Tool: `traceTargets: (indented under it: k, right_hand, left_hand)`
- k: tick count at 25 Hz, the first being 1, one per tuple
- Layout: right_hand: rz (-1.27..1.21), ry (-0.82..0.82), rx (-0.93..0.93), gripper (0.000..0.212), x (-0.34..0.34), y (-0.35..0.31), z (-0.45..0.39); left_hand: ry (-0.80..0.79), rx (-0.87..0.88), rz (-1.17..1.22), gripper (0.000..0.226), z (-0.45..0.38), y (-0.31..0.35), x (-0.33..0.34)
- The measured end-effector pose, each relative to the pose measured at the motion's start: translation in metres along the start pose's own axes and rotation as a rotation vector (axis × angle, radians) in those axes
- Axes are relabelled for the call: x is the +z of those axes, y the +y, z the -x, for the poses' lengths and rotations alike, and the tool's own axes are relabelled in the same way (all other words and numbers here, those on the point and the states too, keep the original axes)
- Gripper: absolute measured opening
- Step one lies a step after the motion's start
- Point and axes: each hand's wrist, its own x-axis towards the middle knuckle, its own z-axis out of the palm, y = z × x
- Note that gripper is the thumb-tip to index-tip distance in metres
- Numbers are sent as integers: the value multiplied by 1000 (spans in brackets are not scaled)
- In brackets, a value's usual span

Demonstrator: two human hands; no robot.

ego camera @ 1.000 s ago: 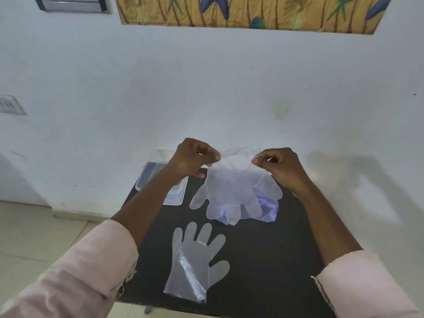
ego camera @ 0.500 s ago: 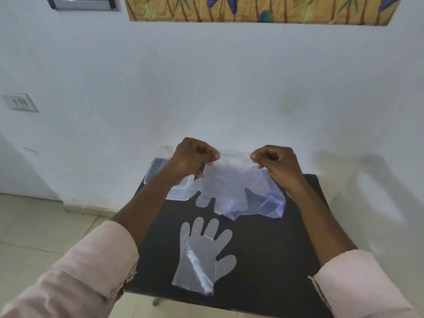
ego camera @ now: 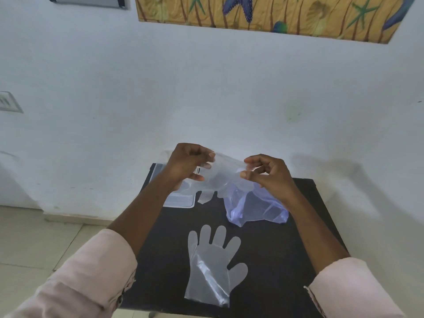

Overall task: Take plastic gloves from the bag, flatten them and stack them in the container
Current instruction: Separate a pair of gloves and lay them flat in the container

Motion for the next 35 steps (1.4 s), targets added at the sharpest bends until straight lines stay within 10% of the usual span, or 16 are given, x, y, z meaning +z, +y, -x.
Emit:
traceTargets:
  k: [13,24,35]
  right_hand:
    - [-107,167,10,10,100,-37,-19]
    - [-8,260,8,11,129,-44,-23]
    - [-528,135,215,21,158,-55,-59]
  left_hand:
    - [-116,50,-78,53,-14,-27,-108]
    - [-61,12,151,7,-16,-46,-134]
    - [12,8,300,14,-47,-59,-142]
